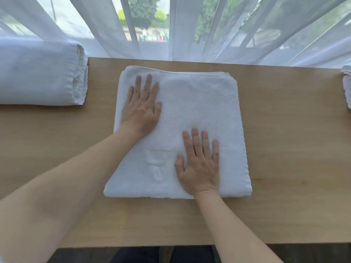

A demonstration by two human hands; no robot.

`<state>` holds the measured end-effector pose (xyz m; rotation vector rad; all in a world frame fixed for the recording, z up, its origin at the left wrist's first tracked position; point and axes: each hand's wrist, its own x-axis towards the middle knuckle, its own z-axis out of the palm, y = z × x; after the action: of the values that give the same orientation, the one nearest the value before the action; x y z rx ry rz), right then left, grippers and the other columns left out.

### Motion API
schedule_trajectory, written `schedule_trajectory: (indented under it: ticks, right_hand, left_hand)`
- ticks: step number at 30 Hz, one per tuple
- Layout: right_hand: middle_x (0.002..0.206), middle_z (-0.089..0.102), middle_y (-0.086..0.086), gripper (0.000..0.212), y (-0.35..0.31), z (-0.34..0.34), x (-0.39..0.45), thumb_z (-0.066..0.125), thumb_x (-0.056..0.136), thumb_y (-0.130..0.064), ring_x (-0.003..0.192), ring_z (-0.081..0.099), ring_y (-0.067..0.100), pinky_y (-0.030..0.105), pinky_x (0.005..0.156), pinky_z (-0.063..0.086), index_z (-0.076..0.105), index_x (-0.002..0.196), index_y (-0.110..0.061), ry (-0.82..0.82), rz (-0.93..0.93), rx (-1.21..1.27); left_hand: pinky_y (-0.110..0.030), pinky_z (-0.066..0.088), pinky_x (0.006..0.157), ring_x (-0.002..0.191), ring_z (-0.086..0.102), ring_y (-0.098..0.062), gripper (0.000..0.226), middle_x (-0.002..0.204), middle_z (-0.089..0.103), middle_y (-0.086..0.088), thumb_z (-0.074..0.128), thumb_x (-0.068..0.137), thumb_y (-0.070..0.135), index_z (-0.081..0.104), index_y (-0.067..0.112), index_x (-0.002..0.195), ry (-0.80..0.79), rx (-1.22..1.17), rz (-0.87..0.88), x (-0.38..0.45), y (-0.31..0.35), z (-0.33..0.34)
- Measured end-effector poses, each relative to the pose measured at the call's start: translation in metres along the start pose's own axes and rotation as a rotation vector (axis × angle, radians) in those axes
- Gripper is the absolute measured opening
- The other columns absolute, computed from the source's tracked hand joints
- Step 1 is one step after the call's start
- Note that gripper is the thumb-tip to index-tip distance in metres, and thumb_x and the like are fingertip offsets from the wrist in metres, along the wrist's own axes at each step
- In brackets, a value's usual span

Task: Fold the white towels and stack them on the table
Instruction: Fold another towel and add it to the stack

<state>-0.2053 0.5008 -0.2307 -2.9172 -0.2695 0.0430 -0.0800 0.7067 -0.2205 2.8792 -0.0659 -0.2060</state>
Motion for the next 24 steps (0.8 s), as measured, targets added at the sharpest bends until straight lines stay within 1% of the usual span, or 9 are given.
schedule_trajectory:
  ticks: [3, 6, 10, 12, 14, 17, 20, 22, 24]
  right_hand:
    - [0.166, 0.018, 0.003, 0.067, 0.000, 0.000, 0.001, 0.036, 0.096, -0.042, 0.154, 0.010, 0.025, 0.055, 0.122, 0.009, 0.023, 0.159, -0.024, -0.019, 0.007, 0.003]
    - [0.167, 0.012, 0.001, 0.066, 0.000, -0.002, 0.000, 0.029, 0.097, -0.043, 0.155, 0.006, 0.023, 0.053, 0.123, 0.003, 0.016, 0.160, -0.026, -0.074, 0.002, -0.013]
    - [0.166, 0.018, 0.005, 0.063, -0.004, -0.016, -0.009, 0.028, 0.094, -0.036, 0.154, 0.011, 0.028, 0.055, 0.123, 0.003, 0.029, 0.156, -0.027, -0.122, 0.011, 0.043]
    - [0.166, 0.018, 0.006, 0.059, -0.006, -0.019, -0.026, 0.028, 0.095, -0.036, 0.154, 0.012, 0.030, 0.059, 0.121, 0.006, 0.031, 0.153, -0.029, -0.144, -0.030, 0.043]
    - [0.168, 0.007, 0.005, 0.060, -0.004, -0.017, -0.049, 0.027, 0.099, -0.048, 0.155, 0.001, 0.030, 0.061, 0.120, 0.002, 0.022, 0.157, -0.032, -0.185, -0.130, -0.011]
    - [0.169, -0.003, 0.001, 0.080, 0.009, -0.019, -0.070, 0.035, 0.094, -0.068, 0.154, -0.006, 0.028, 0.059, 0.121, -0.004, 0.007, 0.160, -0.032, -0.229, -0.247, -0.083]
    - [0.168, -0.003, 0.000, 0.095, 0.018, -0.028, -0.072, 0.057, 0.087, -0.057, 0.154, -0.003, 0.029, 0.058, 0.122, 0.004, 0.001, 0.160, -0.033, -0.285, -0.278, -0.154]
    - [0.167, 0.011, 0.004, 0.091, 0.015, -0.032, -0.070, 0.063, 0.086, -0.048, 0.153, 0.010, 0.033, 0.059, 0.122, 0.013, 0.014, 0.160, -0.028, -0.290, -0.254, -0.148]
    - [0.161, 0.032, 0.008, 0.074, 0.011, -0.037, -0.065, 0.066, 0.086, -0.040, 0.147, 0.030, 0.037, 0.061, 0.119, 0.022, 0.039, 0.152, -0.019, -0.245, -0.247, -0.111]
  left_hand:
    - [-0.043, -0.004, 0.126, 0.155, -0.005, -0.025, 0.065, 0.169, -0.001, -0.002, 0.020, 0.102, 0.048, 0.008, 0.024, 0.161, -0.046, -0.030, 0.096, -0.080, 0.028, 0.020]
    - [-0.045, 0.000, 0.125, 0.156, -0.005, -0.023, 0.065, 0.170, -0.001, 0.000, 0.023, 0.103, 0.053, 0.008, 0.028, 0.162, -0.076, 0.026, 0.164, -0.160, 0.026, 0.033]
    - [-0.046, 0.008, 0.125, 0.156, 0.002, -0.022, 0.073, 0.170, 0.003, 0.000, 0.032, 0.101, 0.059, 0.009, 0.025, 0.162, -0.097, 0.113, 0.232, -0.229, -0.011, 0.027]
    - [-0.044, 0.010, 0.125, 0.156, 0.007, -0.022, 0.074, 0.170, 0.006, 0.001, 0.038, 0.100, 0.055, 0.013, 0.024, 0.162, -0.102, 0.129, 0.277, -0.245, -0.032, 0.023]
    - [-0.043, 0.015, 0.125, 0.155, 0.016, -0.021, 0.068, 0.168, 0.016, 0.001, 0.043, 0.099, 0.047, 0.023, 0.024, 0.160, -0.064, 0.100, 0.294, -0.246, -0.045, 0.021]
    - [-0.040, 0.023, 0.123, 0.147, 0.036, -0.023, 0.059, 0.159, 0.039, -0.002, 0.060, 0.094, 0.036, 0.047, 0.020, 0.149, 0.032, 0.024, 0.334, -0.234, -0.051, 0.020]
    - [-0.038, 0.029, 0.119, 0.140, 0.043, -0.024, 0.064, 0.152, 0.048, -0.004, 0.082, 0.077, 0.032, 0.056, 0.019, 0.135, 0.063, -0.041, 0.353, -0.227, -0.061, 0.017]
    - [-0.038, 0.029, 0.119, 0.141, 0.043, -0.023, 0.071, 0.150, 0.050, -0.004, 0.089, 0.069, 0.024, 0.057, 0.017, 0.132, 0.054, -0.075, 0.385, -0.224, -0.072, 0.012]
    - [-0.039, 0.029, 0.119, 0.141, 0.044, -0.020, 0.079, 0.149, 0.051, -0.003, 0.091, 0.062, 0.014, 0.058, 0.015, 0.133, 0.035, -0.095, 0.417, -0.220, -0.082, 0.008]
